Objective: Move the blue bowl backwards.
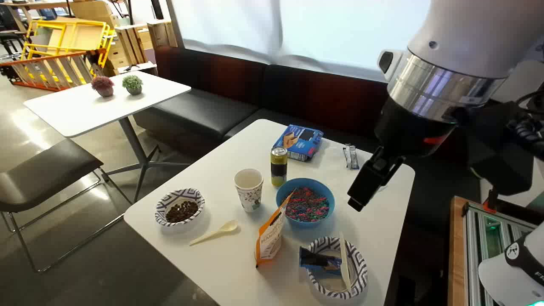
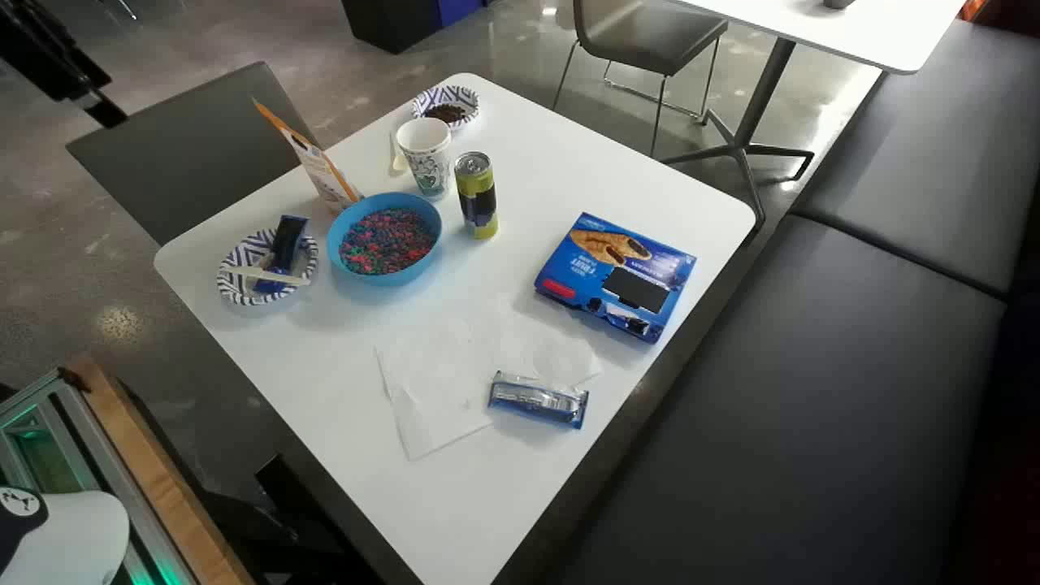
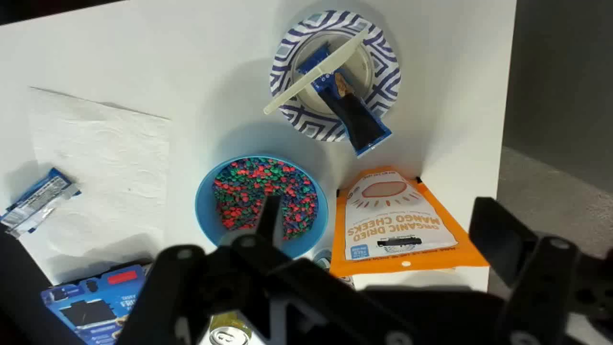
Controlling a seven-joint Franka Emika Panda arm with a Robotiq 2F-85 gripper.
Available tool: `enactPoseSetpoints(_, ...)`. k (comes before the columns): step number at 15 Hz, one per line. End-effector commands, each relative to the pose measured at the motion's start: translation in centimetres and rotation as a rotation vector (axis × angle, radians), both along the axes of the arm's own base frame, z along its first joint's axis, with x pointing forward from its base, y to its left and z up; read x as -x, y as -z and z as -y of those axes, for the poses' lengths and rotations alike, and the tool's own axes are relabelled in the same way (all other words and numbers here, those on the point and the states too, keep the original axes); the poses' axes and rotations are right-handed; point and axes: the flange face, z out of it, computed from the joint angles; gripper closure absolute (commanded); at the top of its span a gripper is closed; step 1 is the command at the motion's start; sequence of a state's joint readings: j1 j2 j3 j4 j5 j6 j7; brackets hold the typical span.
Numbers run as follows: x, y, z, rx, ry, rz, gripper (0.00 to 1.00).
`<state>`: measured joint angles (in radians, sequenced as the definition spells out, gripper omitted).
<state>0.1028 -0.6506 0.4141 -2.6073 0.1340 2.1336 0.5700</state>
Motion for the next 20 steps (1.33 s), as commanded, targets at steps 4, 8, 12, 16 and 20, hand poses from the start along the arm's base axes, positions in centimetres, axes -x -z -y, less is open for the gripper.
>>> enactPoseSetpoints(4, -1.4, 1.2, 1.2, -0.001, 0.052, -0.017, 0.0)
enactPoseSetpoints(8, -4.4, 4.7, 4.8, -0.121, 0.175, 0.006, 0.0)
enactPoseSetpoints(12, -7.3, 10.0, 7.9, -0.185, 0.229, 0.102, 0.0)
enactPoseSetpoints(16, -8.8, 15.2, 10.3, -0.212, 0.279, 0.118, 0.0)
enactPoseSetpoints(20, -9.5, 19.1, 12.4, -0.234, 0.345, 0.088, 0.0)
